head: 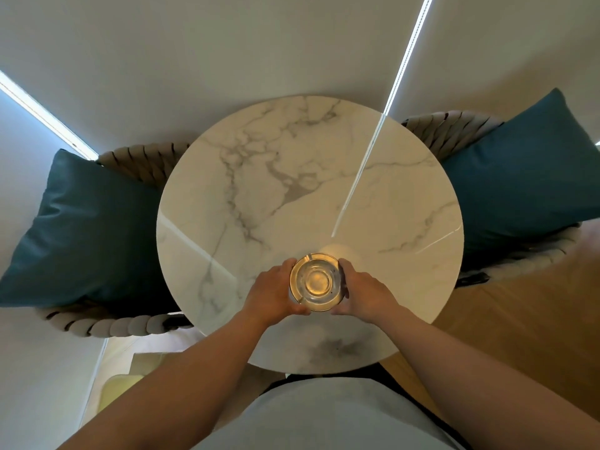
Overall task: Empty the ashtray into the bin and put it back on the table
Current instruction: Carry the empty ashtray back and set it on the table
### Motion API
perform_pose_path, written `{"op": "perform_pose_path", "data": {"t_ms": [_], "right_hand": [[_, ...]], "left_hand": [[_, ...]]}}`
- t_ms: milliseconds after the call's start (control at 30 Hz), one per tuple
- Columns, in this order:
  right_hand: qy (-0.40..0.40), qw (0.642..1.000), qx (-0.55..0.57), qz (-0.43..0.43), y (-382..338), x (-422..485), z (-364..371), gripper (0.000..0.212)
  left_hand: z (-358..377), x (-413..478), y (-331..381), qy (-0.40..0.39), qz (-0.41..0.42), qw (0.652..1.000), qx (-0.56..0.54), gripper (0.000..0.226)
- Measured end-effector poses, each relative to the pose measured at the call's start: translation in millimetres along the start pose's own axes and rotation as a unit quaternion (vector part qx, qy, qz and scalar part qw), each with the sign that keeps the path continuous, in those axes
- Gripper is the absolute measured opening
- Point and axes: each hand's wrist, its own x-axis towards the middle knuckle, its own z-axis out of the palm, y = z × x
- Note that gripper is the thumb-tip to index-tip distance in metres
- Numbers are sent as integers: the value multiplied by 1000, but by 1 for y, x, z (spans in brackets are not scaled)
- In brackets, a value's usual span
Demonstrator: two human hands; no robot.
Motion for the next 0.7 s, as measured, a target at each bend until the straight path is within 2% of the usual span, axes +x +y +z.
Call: {"op": "perform_pose_path", "data": {"t_ms": [467, 700], "right_hand": [[4, 1000, 13, -21, 14, 104, -57, 101], [-1, 1000, 17, -22, 15, 143, -65, 94]], "left_hand": [[-22, 108, 7, 20, -19, 999, 46, 97], [-25, 147, -5, 21, -28, 997, 62, 83]]}}
